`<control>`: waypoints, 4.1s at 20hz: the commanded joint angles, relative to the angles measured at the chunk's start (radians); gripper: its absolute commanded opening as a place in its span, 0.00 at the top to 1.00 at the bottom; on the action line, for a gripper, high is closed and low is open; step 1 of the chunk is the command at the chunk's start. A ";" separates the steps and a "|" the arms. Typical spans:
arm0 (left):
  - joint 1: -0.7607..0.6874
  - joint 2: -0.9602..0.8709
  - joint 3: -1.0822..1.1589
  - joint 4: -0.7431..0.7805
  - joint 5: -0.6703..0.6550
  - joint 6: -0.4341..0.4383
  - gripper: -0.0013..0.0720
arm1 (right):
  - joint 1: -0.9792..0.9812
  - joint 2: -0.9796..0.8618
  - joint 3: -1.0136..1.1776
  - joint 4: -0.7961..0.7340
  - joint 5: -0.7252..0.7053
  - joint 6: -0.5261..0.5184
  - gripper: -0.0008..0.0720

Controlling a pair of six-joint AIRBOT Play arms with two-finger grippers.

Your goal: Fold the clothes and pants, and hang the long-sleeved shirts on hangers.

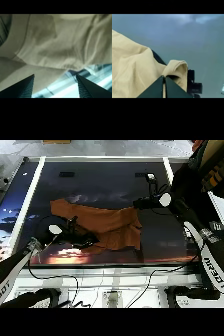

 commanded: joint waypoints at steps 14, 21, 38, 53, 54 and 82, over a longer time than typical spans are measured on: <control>-0.029 -0.050 -0.001 -0.018 0.228 -0.090 0.89 | 0.001 0.000 0.000 -0.001 -0.001 0.000 0.97; -0.027 -0.032 0.008 0.046 0.035 -0.068 0.10 | 0.000 0.000 0.000 -0.008 0.001 0.000 0.97; -0.029 -0.053 0.020 -0.114 0.272 -0.052 0.97 | 0.000 0.000 0.000 -0.008 0.024 0.000 0.97; -0.085 0.136 0.211 0.170 -0.007 -0.092 0.96 | -0.076 0.126 -0.007 -0.010 0.095 0.000 0.97; -0.105 0.131 0.174 0.182 -0.017 -0.106 0.95 | -0.076 0.122 -0.011 -0.010 0.095 0.000 0.97; -0.199 -0.094 0.041 0.017 0.272 -0.224 0.13 | -0.076 0.114 -0.011 -0.011 0.091 0.000 0.97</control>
